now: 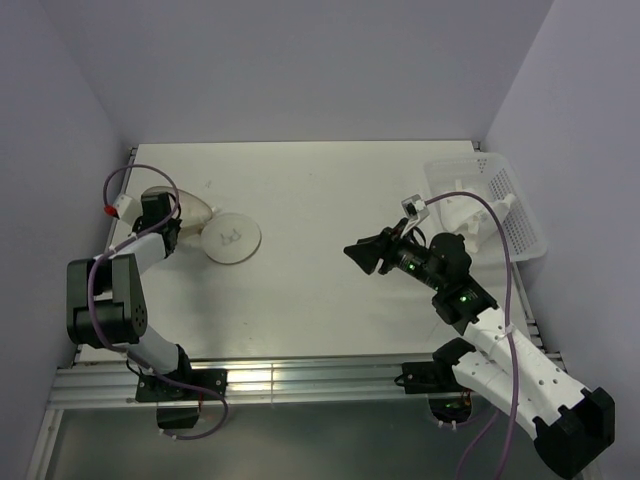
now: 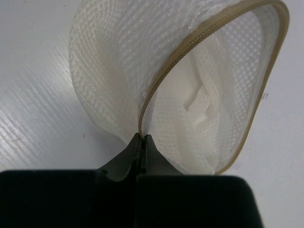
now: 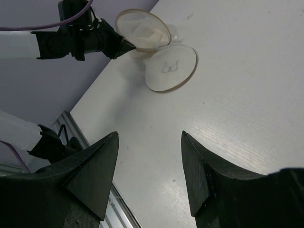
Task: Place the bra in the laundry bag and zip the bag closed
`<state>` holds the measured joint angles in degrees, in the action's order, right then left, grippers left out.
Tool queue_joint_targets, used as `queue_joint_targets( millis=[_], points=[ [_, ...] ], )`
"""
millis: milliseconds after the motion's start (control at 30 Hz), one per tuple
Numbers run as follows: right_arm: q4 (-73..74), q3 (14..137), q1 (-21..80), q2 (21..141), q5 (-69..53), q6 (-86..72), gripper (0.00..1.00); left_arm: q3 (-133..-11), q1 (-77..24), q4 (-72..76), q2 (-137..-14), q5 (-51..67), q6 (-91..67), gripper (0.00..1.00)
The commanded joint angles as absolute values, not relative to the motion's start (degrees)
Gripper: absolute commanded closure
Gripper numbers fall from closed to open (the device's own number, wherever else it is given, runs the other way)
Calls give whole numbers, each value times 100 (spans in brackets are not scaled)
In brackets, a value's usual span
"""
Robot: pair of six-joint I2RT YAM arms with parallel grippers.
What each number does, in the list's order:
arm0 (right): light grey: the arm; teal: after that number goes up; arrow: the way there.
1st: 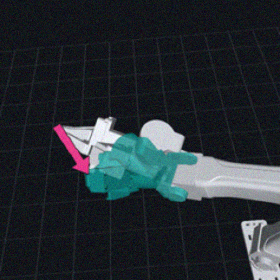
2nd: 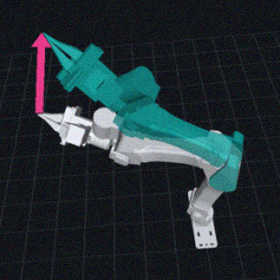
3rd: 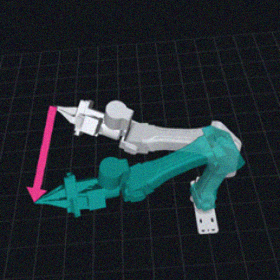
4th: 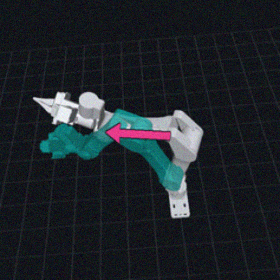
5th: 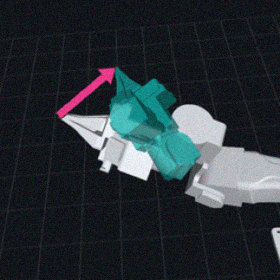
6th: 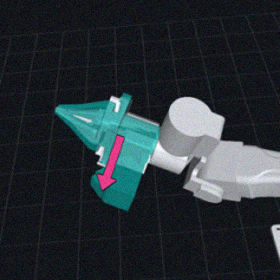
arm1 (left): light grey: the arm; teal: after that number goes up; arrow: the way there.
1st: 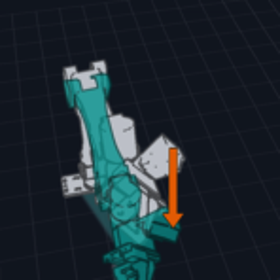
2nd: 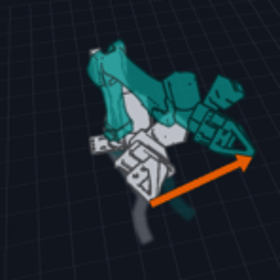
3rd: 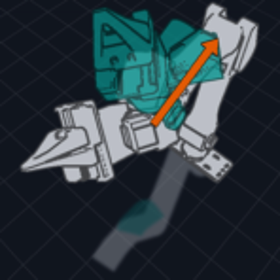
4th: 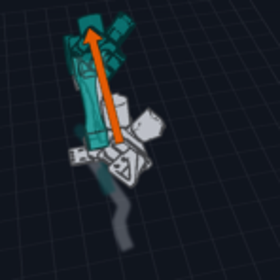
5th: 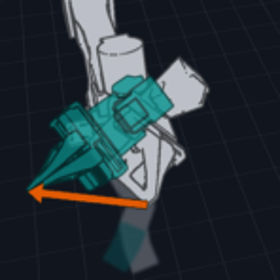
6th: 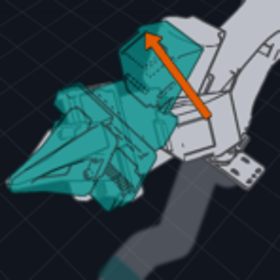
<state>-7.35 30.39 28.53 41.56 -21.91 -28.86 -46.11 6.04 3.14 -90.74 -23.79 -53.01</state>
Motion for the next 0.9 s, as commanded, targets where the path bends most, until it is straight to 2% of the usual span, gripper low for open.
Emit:
queue_joint_targets(
  millis=[0, 167, 300, 467, 600, 633, 667, 700, 733, 800, 833, 867],
  points=[
    [-975, 3155, 2900, 4218, -2303, -2856, 38, -4571, 493, 563, -8825, -2171, -5229, 100],
    [-949, 3173, 2909, 4350, -2154, -2892, 38, -3931, 53, 501, -8026, -1864, -5466, 100],
    [-730, 3252, 2918, 4333, -1855, -2883, 38, -3420, -771, 326, -7201, -1513, -5738, 100],
    [-335, 3410, 2918, 4359, -1224, -2865, 39, -2674, -1124, 342, -6401, -1248, -6055, 100],
    [95, 3717, 2918, 4552, -511, -2821, 46, -2260, -1573, 544, -5977, -1239, -6354, 100],
    [253, 3787, 2901, 4683, -397, -2821, 48, -2189, -1625, 641, -5916, -1187, -6389, 92],
    [316, 3884, 2900, 4754, -126, -2856, 58, -2049, -1696, 737, -5819, -1117, -6424, 84],
    [325, 3928, 2883, 4816, -19, -2909, 61, -1996, -1722, 930, -5775, -1064, -6407, 74],
    [412, 3981, 2813, 4947, 148, -2935, 62, -1986, -1775, 958, -5748, -1011, -6390, 59],
    [570, 4192, 2708, 5071, 682, -2944, 63, -2030, -1951, 976, -5599, -906, -6258, 49],
    [771, 4262, 2620, 5141, 842, -2944, 64, -2039, -2003, 984, -5512, -879, -6206, 38],
    [826, 4385, 2367, 5168, 948, -2944, 64, -2048, -2108, 993, -5293, -783, -6092, 33]
  ],
)
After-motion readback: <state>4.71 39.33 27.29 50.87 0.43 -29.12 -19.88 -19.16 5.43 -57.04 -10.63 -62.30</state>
